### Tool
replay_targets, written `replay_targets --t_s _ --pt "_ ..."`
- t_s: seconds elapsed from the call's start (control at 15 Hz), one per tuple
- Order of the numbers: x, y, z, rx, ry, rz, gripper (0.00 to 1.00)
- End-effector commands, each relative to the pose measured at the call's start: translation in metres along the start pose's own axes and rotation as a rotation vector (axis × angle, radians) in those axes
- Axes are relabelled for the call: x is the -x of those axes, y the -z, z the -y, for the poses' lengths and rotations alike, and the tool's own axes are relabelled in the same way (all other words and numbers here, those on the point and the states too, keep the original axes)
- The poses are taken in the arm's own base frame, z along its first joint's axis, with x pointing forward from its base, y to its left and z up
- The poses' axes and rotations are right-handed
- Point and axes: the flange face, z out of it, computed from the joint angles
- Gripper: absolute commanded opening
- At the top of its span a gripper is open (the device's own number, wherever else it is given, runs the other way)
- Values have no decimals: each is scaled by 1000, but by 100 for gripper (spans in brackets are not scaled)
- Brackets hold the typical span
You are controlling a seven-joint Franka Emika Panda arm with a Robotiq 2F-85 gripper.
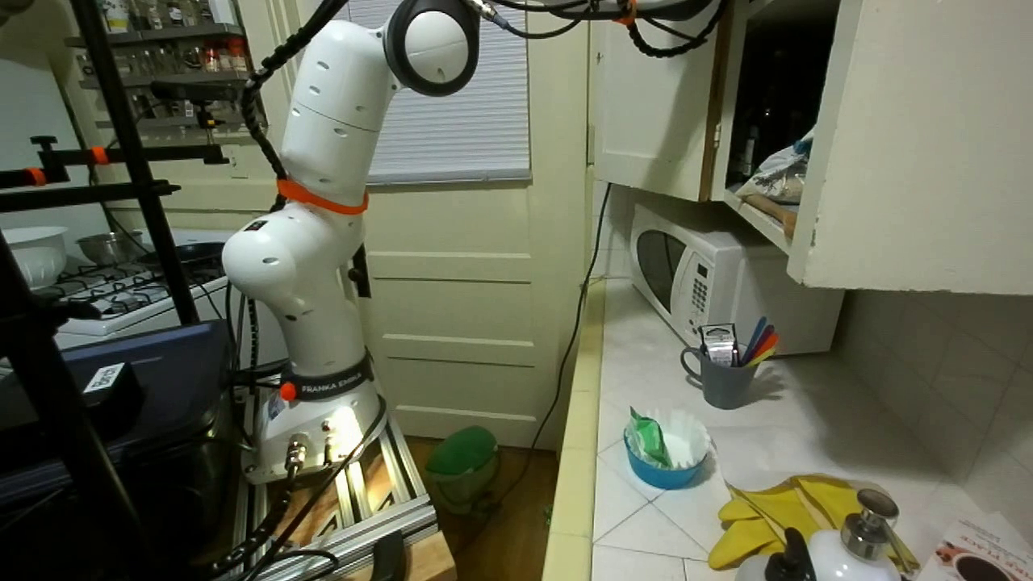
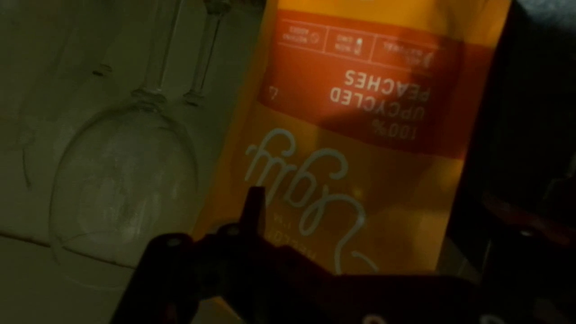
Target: Move the orange packet to the bottom shelf
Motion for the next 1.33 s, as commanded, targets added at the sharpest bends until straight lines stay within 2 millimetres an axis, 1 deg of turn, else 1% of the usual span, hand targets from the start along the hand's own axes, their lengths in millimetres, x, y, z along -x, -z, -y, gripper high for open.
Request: replay_targets --t_s 0.0,0.07,0.13,0.33,0.6,0.67,0.73,0.93,1.27 --pt "0 -5 2 62 4 2 74" --pt "0 -5 2 68 7 3 74" --pt "0 -5 3 71 10 2 69" --pt "-1 -2 5 63 17 -3 45" --pt "-8 13 4 47 18 -27 16" --pt "-10 16 3 47 18 -32 7" --pt "-11 20 1 43 18 -32 1" --pt "-14 31 -6 52 16 -40 0" --pt "-4 39 -23 79 4 -3 1"
